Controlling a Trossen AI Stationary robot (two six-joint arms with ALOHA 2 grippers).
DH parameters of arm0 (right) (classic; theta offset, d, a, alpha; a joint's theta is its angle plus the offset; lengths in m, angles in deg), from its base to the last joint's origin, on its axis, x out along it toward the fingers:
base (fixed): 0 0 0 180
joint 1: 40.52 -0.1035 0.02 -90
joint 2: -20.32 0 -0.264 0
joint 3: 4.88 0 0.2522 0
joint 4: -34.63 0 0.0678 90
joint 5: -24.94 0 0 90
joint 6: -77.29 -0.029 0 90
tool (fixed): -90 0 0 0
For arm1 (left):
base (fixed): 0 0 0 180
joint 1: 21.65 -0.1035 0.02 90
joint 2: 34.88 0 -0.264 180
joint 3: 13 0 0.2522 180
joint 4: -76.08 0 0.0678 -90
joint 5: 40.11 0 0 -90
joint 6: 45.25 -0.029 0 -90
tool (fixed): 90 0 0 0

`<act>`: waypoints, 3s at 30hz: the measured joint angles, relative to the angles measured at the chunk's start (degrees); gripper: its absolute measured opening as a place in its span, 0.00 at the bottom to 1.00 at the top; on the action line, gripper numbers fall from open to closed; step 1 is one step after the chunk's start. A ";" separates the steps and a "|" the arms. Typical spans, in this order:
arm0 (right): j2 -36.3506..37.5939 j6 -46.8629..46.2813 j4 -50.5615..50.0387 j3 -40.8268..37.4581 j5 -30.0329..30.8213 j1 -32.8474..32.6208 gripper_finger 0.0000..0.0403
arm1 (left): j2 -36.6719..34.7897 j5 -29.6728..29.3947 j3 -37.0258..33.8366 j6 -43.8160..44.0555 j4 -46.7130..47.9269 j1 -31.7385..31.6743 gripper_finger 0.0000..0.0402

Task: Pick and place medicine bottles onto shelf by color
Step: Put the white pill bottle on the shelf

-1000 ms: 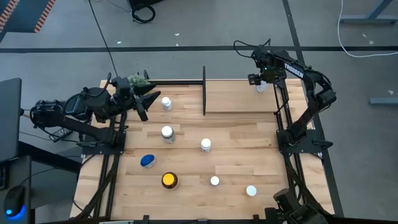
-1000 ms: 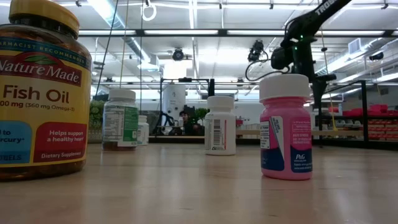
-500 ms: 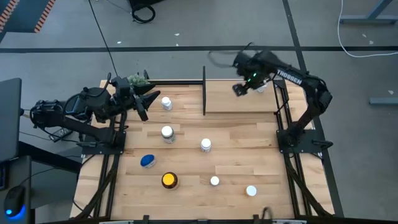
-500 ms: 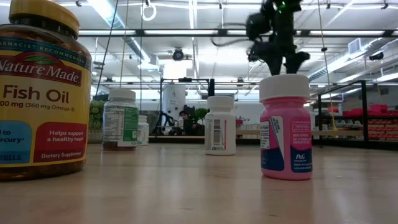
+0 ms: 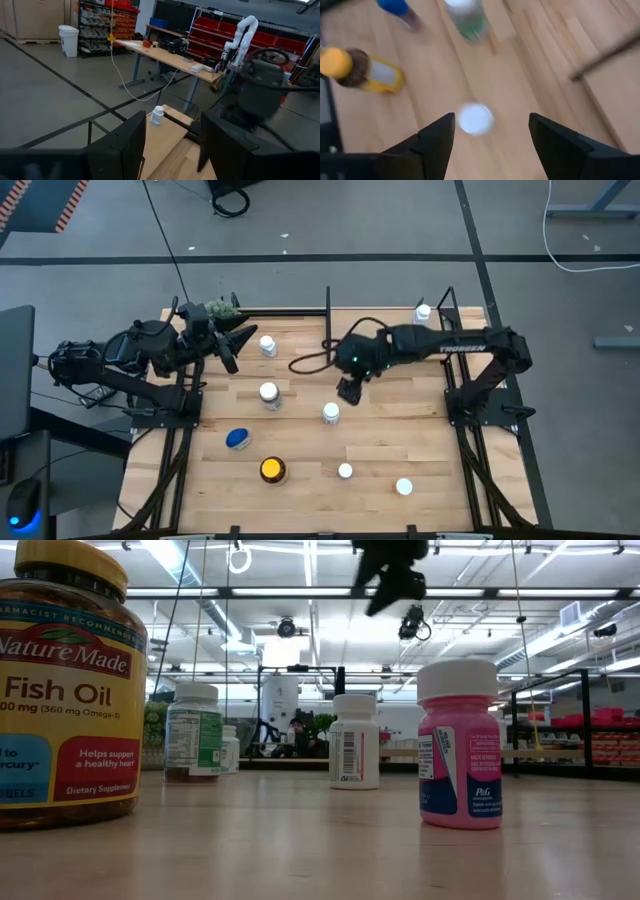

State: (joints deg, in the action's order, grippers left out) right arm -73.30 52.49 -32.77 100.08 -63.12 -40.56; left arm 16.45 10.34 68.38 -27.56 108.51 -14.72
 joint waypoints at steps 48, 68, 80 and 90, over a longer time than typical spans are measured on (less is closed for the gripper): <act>-11.59 4.42 13.89 -11.81 0.58 -4.94 0.72 | 0.02 -3.70 0.03 5.23 -0.81 0.79 0.51; -11.48 3.64 17.85 -13.55 1.37 -5.01 0.56 | 0.02 -3.61 0.03 5.07 -0.69 0.79 0.52; -11.37 2.13 19.09 -14.82 1.31 -5.34 0.55 | 0.02 -2.09 0.02 5.09 -0.30 0.81 0.52; -8.57 -0.74 13.08 -15.02 2.55 -4.80 0.53 | 0.01 -2.10 0.02 4.28 -0.33 0.81 0.51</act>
State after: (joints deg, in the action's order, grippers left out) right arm -81.87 51.75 -19.69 85.06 -60.57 -45.36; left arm 16.45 8.25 68.40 -23.29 108.19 -13.90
